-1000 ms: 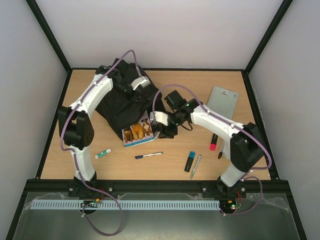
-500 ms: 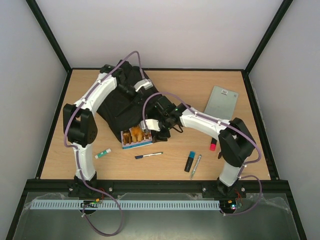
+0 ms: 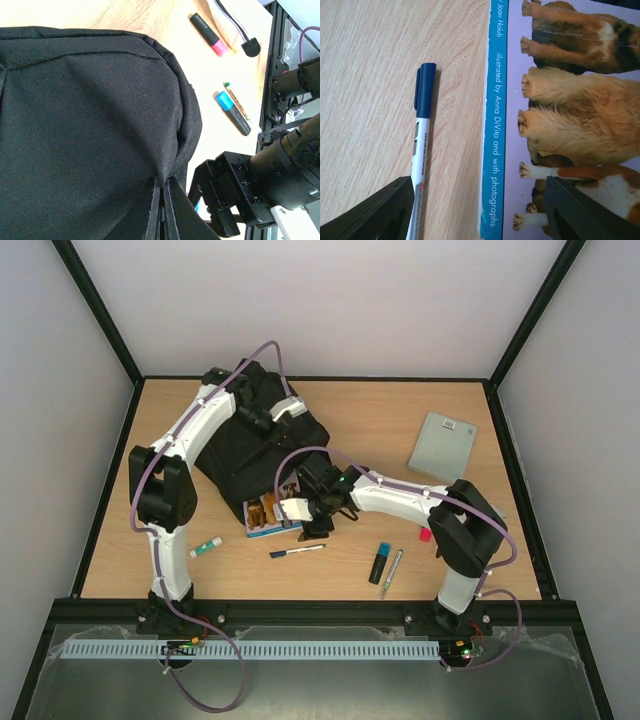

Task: Pack the student bag
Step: Place the book in the student bag.

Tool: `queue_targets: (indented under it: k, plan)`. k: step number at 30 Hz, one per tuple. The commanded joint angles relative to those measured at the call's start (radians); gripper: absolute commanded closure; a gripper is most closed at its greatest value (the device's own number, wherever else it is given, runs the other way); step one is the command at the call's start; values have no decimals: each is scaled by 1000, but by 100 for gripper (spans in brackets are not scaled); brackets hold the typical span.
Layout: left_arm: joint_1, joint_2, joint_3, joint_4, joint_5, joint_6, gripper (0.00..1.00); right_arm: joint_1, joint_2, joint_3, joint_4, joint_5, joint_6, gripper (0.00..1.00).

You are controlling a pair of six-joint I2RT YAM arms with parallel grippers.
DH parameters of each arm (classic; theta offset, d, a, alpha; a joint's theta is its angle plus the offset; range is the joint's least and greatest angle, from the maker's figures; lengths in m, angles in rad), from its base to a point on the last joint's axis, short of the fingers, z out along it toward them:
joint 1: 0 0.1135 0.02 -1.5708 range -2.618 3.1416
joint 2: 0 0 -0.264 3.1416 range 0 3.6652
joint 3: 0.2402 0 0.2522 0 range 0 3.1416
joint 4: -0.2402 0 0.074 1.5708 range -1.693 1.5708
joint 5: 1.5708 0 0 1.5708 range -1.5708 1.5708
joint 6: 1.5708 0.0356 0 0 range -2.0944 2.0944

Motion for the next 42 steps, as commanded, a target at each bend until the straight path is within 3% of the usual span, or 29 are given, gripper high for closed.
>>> queue_targets:
  k: [1, 12, 24, 30, 35, 42]
  plan:
    - [-6, 2, 42, -5, 70, -7, 98, 19, -6, -15, 71, 37, 5, 28]
    - [-7, -3, 46, -20, 73, -2, 98, 15, 77, 7, 241, 293, 65, 38]
    - [-6, -33, 37, -36, 57, 15, 98, -67, 198, 169, 320, 371, 123, 47]
    - [-5, -40, 26, -38, 57, 20, 97, -84, 236, 165, 388, 413, 170, 48]
    - [6, -43, 26, -41, 56, 25, 98, -91, 143, 137, 208, 278, 201, 47]
    - [21, -49, -2, -63, 41, 77, 98, -162, -165, 26, -94, 83, 228, 46]
